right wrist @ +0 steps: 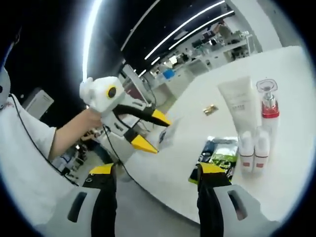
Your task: Arrange the skincare products in the storage area until every visible bottle or jar stands upright without overlapping.
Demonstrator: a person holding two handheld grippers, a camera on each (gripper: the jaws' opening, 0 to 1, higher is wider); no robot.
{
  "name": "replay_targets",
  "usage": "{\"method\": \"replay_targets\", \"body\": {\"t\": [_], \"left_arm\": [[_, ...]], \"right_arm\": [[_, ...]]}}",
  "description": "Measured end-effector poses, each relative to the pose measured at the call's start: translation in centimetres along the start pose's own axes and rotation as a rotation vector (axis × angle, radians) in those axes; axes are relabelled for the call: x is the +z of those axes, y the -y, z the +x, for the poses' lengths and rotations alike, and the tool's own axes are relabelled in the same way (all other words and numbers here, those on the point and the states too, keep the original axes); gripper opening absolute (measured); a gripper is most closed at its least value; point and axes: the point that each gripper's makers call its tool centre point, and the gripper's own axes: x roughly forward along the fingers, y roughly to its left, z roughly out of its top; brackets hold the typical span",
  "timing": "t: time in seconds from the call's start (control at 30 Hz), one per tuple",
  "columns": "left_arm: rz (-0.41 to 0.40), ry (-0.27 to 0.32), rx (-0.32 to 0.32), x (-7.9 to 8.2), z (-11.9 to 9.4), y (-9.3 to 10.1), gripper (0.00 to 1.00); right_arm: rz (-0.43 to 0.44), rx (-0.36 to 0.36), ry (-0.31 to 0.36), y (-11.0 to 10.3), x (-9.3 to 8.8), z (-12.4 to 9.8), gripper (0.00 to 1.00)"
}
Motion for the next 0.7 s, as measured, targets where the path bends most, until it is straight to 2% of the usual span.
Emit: {"method": "replay_targets", "body": {"t": [0.27,0.5,0.7], "left_arm": [[0.032,0.019,-0.004,1.5,-1.0,1.7,0.40],[0.055,0.031,0.000,3.0,-1.7,2.9,0.40],[0.058,0.038,0.001,3.5,-2.1,3.5,0.40]], "right_arm": [[0.042,0.055,0.031,-1.3,0.7,1.1,0.49],[0.100,0.076,0.071,-1.3,1.6,1.4,0.27],[0.106,0.100,0.086,-1.9,1.9,1.1,0.13]]}}
